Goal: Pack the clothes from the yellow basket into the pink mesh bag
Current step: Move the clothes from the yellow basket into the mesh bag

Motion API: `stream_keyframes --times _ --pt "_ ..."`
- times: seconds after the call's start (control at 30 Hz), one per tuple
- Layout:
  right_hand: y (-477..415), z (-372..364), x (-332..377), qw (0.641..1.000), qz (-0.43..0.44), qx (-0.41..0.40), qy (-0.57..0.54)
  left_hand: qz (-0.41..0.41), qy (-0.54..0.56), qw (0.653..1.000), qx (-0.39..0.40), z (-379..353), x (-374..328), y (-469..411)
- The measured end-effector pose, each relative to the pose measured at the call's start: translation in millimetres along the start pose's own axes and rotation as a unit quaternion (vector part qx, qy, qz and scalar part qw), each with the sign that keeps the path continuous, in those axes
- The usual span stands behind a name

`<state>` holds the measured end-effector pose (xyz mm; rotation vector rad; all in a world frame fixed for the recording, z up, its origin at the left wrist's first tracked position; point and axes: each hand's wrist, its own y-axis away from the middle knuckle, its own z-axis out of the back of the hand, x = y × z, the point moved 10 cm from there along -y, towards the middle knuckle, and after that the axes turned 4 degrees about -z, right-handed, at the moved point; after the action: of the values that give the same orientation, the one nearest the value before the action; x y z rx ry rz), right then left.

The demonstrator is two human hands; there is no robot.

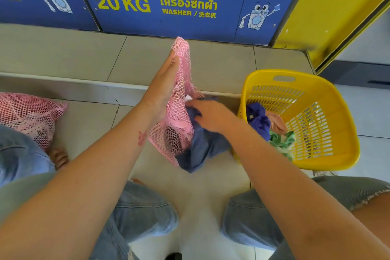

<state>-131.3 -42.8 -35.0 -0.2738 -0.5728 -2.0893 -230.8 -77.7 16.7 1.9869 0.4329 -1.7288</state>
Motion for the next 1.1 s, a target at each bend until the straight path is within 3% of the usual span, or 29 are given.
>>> stream_keyframes --times 0.1,0.17,0.23,0.3,0.33,0.37,0.5,0.77,0.97,1.1 --pt "-4.5 -56.4 -17.0 0.997 -0.018 0.064 0.037 0.0 0.016 1.0 0.0 1.4 2.1 2.9" --pt "-0.9 -73.5 -30.3 0.997 -0.048 0.053 0.03 0.0 0.024 1.0 -0.005 5.8 2.1 2.9" --pt "9.5 -63.4 -42.3 0.993 -0.094 -0.066 -0.04 -0.002 0.038 0.999 -0.012 13.0 0.6 1.0" --pt "34.4 -48.0 -55.3 0.955 -0.156 -0.225 -0.111 0.003 0.044 0.999 -0.022 21.3 0.9 -1.1" --pt "46.4 -51.0 -63.5 0.932 -0.197 -0.266 -0.146 0.007 0.044 0.999 -0.024 24.2 1.2 -2.1" --pt "53.9 -64.2 -72.4 0.913 -0.241 -0.266 -0.195 0.012 0.043 0.999 -0.027 27.1 2.1 -2.7" --pt "49.7 -141.5 -84.9 0.877 -0.332 -0.114 -0.328 0.024 0.051 0.998 -0.041 34.4 7.7 -4.8" --pt "29.7 -158.5 -105.2 0.874 -0.421 -0.053 -0.239 0.035 0.068 0.996 -0.048 48.3 19.5 -11.3" --pt "35.5 -63.4 -81.1 0.919 -0.324 -0.22 -0.036 0.043 0.013 0.999 -0.029 58.0 26.3 -7.7" --pt "28.0 -22.4 -61.7 0.925 -0.273 -0.266 0.003 0.04 -0.009 0.999 -0.019 57.0 27.7 -2.6"
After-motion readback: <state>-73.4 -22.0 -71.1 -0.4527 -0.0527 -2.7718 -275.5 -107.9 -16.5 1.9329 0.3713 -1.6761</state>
